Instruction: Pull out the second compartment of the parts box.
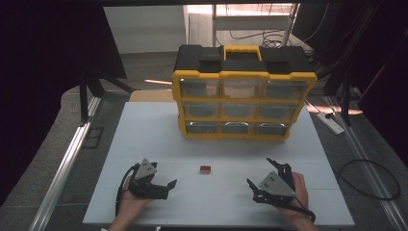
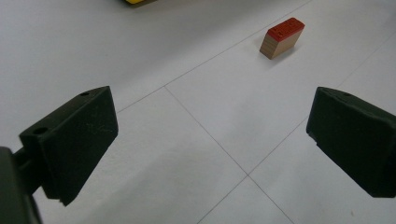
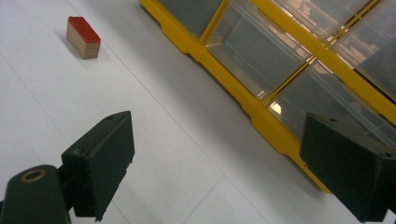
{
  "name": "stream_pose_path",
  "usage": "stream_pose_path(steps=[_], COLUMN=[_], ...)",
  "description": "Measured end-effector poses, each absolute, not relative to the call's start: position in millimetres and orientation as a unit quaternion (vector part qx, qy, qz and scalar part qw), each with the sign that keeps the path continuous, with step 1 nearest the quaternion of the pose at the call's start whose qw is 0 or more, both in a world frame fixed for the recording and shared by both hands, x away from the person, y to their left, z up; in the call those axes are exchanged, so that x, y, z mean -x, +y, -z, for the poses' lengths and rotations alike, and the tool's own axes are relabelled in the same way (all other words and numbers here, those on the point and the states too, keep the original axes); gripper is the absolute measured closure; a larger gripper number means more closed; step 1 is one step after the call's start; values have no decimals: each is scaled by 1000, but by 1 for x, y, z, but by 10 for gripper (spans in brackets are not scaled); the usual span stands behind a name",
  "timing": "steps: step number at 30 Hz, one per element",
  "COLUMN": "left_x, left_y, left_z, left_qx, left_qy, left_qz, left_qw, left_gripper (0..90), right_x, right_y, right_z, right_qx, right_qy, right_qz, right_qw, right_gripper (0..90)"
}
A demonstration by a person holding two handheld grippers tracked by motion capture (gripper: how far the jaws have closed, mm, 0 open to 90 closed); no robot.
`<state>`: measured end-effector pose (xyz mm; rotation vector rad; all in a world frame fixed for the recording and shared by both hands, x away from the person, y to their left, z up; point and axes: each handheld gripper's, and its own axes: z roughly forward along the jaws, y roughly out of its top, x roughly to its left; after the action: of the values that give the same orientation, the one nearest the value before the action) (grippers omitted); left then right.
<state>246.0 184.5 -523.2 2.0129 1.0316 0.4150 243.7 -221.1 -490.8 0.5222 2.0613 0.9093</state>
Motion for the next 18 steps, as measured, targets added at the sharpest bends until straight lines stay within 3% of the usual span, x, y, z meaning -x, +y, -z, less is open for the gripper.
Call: stream_pose_path(steps=[18], left_x=[-246], left_y=[184], left_z=[524], left_qx=[-800], left_qy=[408], left_qz=[-164], left_qw=[407], left_gripper=[22], right_x=[-241], right_y=[-214], right_z=[489], right_qx=[-181], right_qy=[817], right_qz=[-340], right_qw=[429], right_gripper=[101])
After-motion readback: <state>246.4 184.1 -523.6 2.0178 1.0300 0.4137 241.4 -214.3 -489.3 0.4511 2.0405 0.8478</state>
